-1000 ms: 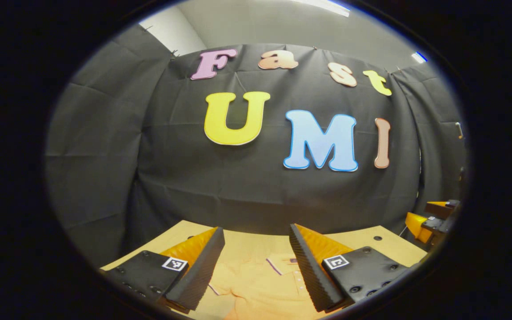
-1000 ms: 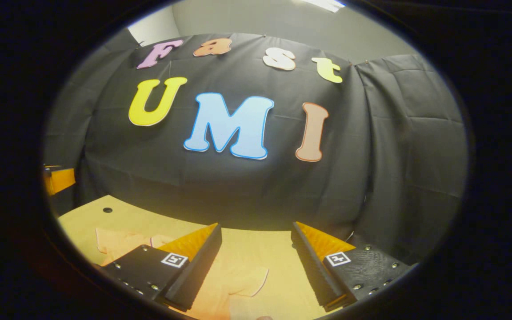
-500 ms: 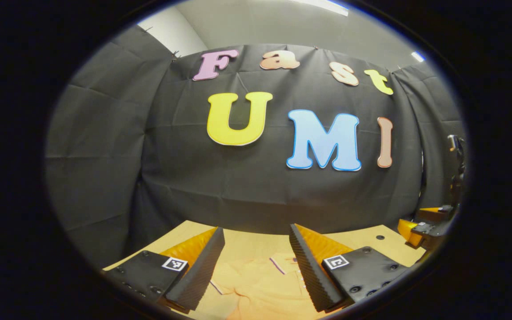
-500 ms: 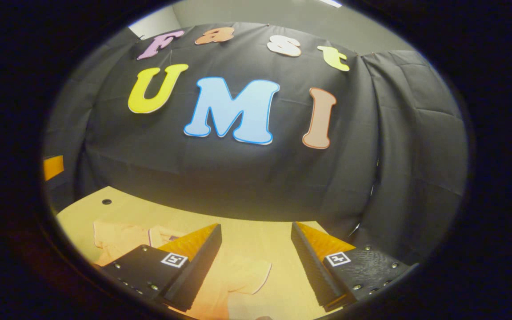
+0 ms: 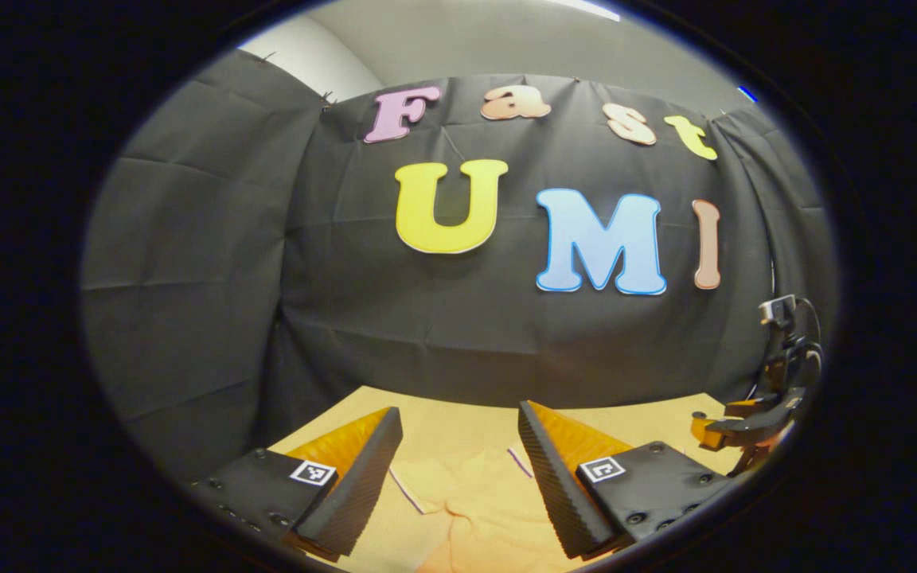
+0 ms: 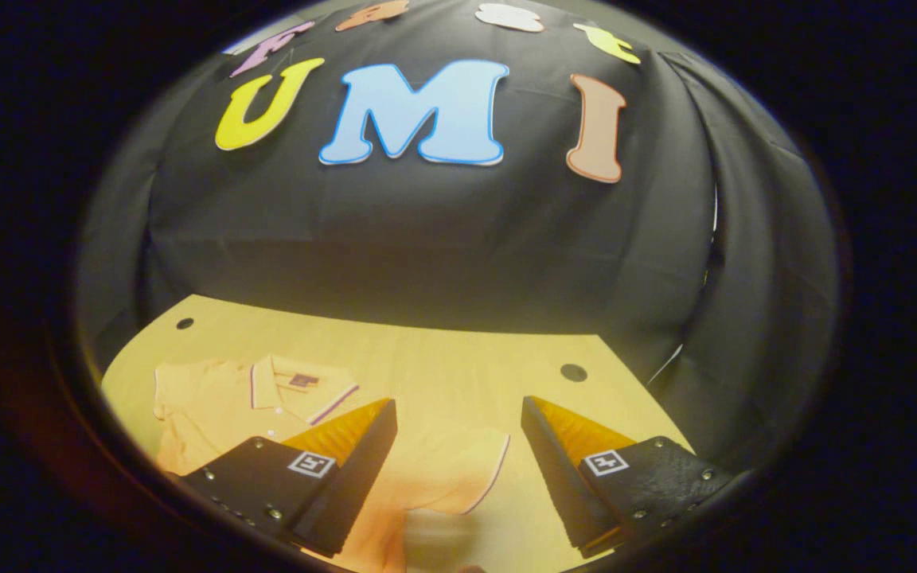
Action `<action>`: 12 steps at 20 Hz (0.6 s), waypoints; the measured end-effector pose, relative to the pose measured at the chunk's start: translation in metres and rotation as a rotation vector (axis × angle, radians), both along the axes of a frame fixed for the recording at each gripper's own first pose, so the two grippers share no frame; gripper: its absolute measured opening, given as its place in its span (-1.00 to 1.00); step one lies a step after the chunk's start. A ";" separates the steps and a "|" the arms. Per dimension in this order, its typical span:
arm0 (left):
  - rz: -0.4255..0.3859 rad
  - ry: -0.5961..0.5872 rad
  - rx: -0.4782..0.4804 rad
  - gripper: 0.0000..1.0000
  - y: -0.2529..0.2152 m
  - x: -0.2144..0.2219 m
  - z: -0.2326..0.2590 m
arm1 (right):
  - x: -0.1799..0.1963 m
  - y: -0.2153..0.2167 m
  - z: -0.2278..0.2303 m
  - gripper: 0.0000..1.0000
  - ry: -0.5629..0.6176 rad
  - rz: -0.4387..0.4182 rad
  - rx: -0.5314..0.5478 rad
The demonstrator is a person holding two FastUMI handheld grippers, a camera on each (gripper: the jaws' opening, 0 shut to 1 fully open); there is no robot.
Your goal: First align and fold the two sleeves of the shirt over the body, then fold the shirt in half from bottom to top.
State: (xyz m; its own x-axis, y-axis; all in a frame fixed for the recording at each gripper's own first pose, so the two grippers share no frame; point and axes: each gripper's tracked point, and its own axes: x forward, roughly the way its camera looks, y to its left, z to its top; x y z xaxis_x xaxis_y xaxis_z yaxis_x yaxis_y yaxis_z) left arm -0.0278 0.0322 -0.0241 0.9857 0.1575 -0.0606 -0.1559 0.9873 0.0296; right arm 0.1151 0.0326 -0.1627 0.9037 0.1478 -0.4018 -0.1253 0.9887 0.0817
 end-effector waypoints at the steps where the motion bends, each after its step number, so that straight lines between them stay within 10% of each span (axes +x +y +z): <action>1: 0.006 0.004 0.004 0.89 -0.001 -0.002 0.000 | 0.005 -0.001 -0.013 0.95 0.029 -0.005 -0.003; 12: 0.044 0.074 -0.001 0.89 -0.014 -0.028 -0.031 | 0.035 -0.008 -0.130 0.95 0.333 -0.027 0.022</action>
